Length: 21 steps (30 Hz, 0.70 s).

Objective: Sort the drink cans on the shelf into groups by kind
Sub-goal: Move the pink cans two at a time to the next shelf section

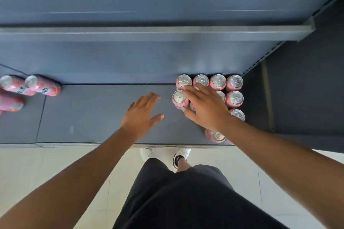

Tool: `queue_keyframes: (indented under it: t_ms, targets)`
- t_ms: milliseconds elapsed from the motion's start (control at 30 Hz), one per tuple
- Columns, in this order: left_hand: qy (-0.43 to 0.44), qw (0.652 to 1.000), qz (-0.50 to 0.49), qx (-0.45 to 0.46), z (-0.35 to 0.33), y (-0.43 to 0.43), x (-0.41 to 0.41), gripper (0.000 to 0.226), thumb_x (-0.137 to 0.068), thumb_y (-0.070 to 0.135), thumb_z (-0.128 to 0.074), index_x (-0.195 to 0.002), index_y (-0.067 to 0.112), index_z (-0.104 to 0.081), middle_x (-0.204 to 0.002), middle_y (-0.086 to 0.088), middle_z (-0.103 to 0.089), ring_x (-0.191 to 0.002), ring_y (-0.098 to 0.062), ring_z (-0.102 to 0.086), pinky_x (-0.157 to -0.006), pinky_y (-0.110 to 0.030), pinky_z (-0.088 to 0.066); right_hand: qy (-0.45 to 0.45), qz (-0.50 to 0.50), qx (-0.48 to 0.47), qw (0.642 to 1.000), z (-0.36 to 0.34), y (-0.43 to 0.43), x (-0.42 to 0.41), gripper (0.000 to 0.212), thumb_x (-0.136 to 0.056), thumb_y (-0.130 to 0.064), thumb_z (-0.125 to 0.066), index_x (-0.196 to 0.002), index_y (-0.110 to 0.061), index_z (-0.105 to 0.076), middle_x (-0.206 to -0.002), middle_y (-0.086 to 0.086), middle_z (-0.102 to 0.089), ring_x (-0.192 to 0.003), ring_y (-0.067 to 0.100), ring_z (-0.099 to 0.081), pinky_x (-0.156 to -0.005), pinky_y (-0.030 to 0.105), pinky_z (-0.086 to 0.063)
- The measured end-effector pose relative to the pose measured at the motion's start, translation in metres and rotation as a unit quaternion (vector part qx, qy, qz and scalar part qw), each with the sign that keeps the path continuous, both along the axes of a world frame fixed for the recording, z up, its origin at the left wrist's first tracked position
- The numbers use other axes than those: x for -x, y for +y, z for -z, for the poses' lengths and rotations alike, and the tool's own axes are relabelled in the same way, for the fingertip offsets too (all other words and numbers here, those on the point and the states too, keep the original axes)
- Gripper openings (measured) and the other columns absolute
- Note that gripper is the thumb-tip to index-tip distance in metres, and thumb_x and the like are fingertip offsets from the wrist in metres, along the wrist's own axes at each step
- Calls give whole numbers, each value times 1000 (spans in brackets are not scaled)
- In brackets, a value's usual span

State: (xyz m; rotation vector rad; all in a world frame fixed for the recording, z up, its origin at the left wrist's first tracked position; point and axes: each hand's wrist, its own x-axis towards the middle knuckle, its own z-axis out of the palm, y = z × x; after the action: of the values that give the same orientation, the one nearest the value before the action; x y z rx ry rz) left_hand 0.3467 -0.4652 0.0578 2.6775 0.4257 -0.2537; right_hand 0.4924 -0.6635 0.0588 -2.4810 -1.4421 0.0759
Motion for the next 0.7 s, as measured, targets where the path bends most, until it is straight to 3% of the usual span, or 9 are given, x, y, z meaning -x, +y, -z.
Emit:
queue_keyframes:
  t_ms: [67, 200, 367, 700]
  targets:
    - [-21, 999, 10, -35, -7, 6, 14, 58, -88, 41, -69, -138, 21, -47, -146, -1, -49, -128, -28, -49, -103, -47, -41, 1, -28, 11, 1000, -7, 9, 5, 46, -86, -42, -52, -120, -13, -63, -132, 2, -61, -119, 31, -56, -87, 44, -49]
    - [-48, 994, 21, -93, -22, 21, 39, 56, -86, 42, -70, -134, 20, -50, -139, -3, -54, -123, -30, -53, -100, -49, -45, -9, -66, 14, 998, -20, 31, 18, 51, -84, -41, -68, -125, -11, -63, -136, 5, -60, -121, 34, -57, -91, 47, -51]
    - [-66, 988, 4, -137, -38, 47, 85, 56, -87, 42, -69, -134, 20, -49, -138, -3, -54, -122, -31, -53, -101, -52, -45, -20, -101, 30, 994, -44, 69, 49, 53, -87, -47, -55, -127, -13, -62, -136, 3, -61, -125, 32, -56, -94, 47, -50]
    - [-60, 980, -103, -161, -68, 102, 250, 59, -94, 47, -59, -144, 24, -39, -153, -2, -40, -139, -33, -37, -114, -58, -31, -8, -159, 55, 986, -76, 158, 188, 52, -95, -44, -53, -140, -19, -50, -149, -1, -49, -132, 27, -46, -106, 45, -39]
